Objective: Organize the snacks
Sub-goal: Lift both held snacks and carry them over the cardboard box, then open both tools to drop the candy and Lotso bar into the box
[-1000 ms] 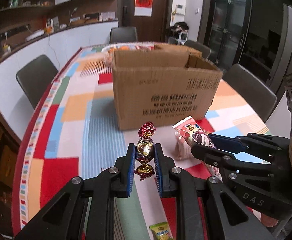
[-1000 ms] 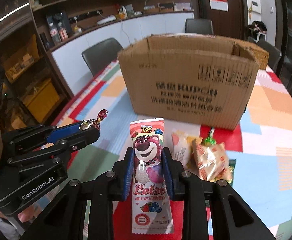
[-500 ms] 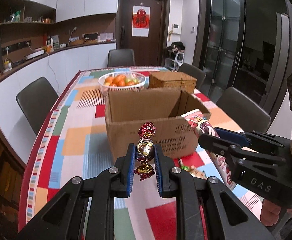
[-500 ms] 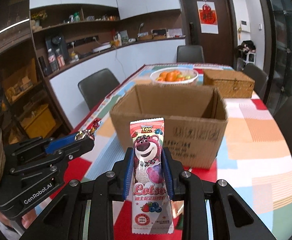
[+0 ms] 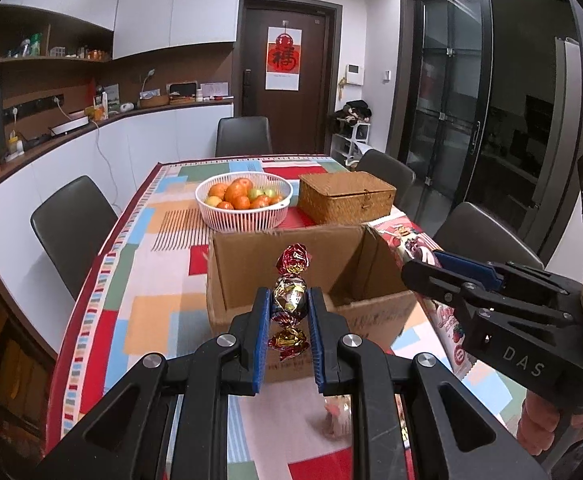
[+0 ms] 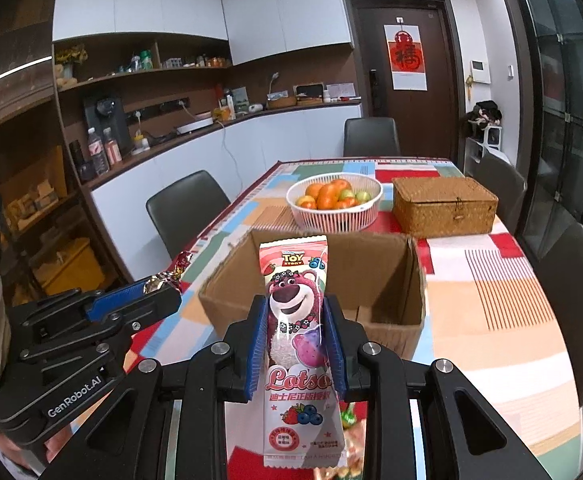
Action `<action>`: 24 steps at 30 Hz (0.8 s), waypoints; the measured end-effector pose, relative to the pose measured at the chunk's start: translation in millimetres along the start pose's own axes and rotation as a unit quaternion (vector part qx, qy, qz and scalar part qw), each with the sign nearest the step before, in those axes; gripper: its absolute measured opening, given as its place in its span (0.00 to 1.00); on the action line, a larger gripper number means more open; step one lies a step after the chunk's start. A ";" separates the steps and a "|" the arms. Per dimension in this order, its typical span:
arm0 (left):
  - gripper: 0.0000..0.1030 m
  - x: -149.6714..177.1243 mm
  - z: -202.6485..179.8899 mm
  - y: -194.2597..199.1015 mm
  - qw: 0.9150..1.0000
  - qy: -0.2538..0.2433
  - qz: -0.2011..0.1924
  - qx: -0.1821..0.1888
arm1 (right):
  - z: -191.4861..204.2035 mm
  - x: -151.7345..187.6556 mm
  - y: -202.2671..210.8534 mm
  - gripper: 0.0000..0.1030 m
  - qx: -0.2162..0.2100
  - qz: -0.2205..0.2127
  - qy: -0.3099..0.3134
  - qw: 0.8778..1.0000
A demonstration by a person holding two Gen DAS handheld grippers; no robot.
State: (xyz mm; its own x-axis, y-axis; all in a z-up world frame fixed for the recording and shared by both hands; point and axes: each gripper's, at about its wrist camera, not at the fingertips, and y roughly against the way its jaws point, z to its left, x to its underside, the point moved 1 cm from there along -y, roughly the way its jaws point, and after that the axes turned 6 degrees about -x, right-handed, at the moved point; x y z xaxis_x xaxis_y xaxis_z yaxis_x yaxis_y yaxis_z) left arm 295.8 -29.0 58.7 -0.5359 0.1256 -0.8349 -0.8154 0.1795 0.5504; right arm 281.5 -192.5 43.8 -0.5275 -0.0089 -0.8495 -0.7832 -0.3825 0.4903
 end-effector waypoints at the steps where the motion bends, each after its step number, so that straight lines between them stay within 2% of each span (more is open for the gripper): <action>1: 0.19 -3.6 -0.1 -2.8 1.000 -0.001 0.001 -0.001 | -1.1 -3.3 -1.0 0.28 0.002 -0.001 0.001 1.000; 6: 0.19 -20.3 -0.5 -26.8 1.000 -0.009 0.018 -0.010 | -9.1 -22.1 -12.3 0.28 0.013 -0.001 0.008 1.000; 15: 0.19 -38.4 -3.1 -72.3 0.998 -0.020 0.051 -0.021 | -28.2 -46.8 -48.3 0.28 0.031 0.028 0.014 0.999; 24: 0.19 -45.5 2.6 -107.4 0.996 0.000 0.085 -0.014 | -43.6 -57.4 -81.3 0.28 0.035 0.050 0.002 0.998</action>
State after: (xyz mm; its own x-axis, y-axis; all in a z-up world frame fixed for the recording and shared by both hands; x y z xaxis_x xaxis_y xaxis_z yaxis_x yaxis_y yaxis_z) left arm 408.4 -51.5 37.5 -0.6674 0.1519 -0.7290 -0.7181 0.1279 0.6840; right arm 389.8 -201.2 44.2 -0.6029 -0.0480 -0.7964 -0.7476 -0.3147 0.5849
